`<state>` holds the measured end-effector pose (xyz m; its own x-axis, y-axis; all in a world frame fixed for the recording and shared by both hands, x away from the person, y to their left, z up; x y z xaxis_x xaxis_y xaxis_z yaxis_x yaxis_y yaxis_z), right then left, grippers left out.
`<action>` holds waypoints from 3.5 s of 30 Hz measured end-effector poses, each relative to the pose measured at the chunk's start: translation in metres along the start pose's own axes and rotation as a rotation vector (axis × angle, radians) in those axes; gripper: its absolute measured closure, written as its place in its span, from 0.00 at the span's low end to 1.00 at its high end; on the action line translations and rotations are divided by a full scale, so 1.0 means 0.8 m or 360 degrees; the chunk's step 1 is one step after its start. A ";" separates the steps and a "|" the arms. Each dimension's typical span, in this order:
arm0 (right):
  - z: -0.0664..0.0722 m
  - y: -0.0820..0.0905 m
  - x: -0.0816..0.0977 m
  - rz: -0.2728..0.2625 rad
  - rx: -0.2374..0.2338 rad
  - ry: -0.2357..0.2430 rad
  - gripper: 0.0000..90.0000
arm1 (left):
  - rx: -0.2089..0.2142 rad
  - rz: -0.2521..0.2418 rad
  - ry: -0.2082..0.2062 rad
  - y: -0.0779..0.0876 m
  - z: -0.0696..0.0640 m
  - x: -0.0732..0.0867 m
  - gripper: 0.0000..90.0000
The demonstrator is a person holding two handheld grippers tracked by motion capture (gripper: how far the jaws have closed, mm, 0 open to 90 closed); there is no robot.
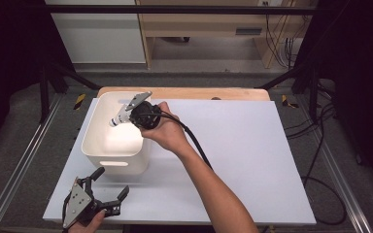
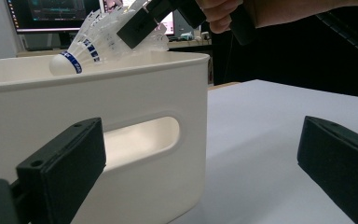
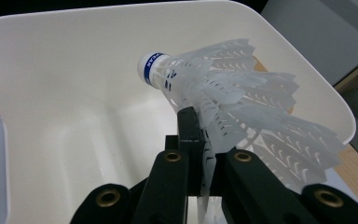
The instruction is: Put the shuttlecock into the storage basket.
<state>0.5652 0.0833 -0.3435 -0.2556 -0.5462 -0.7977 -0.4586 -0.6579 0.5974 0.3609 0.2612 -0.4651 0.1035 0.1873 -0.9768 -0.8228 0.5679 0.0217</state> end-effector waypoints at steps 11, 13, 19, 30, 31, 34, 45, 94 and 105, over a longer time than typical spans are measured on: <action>0.001 -0.003 0.001 0.0012 0.0001 0.0011 0.99 | 0.0001 0.0001 0.0001 0.000 0.000 0.000 0.01; 0.001 -0.004 0.001 0.0018 -0.0003 0.0013 0.99 | 0.0002 0.0001 0.0000 0.000 0.000 0.000 0.01; 0.001 -0.006 0.002 0.0029 -0.0005 0.0019 0.99 | 0.0002 -0.0001 0.0000 0.000 0.000 0.000 0.01; 0.005 -0.015 0.003 0.0042 -0.0023 0.0027 0.99 | 0.0004 -0.0001 -0.0002 0.000 0.000 0.000 0.01; 0.006 -0.016 0.003 0.0046 -0.0024 0.0025 0.99 | 0.0004 -0.0001 -0.0001 0.000 0.000 0.000 0.01; 0.007 -0.019 0.004 0.0055 -0.0026 0.0031 0.99 | 0.0005 -0.0001 -0.0004 0.000 -0.001 0.000 0.01; 0.008 -0.022 0.006 0.0090 -0.0024 0.0036 0.99 | 0.0003 -0.0001 -0.0001 0.000 0.000 0.000 0.01; 0.023 0.060 0.008 -0.0168 0.0001 -0.0176 0.40 | 0.0005 0.0012 -0.0008 -0.001 -0.002 0.001 0.01; 0.014 0.063 0.010 -0.0154 0.0041 -0.0273 0.16 | 0.0005 0.0019 -0.0009 -0.001 -0.001 0.002 0.01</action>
<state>0.5304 0.0516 -0.3208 -0.3494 -0.3835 -0.8549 -0.5092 -0.6882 0.5168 0.3614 0.2600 -0.4665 0.0970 0.1984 -0.9753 -0.8222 0.5682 0.0338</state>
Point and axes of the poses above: each handheld gripper's, and its own axes: y roughly backward along the jaws, x roughly out of its underside, z roughly to its left, the point moved 1 cm from there along -y, roughly forward along the jaws, and after that the axes turned 8 degrees about -y, right-handed, at the moved point
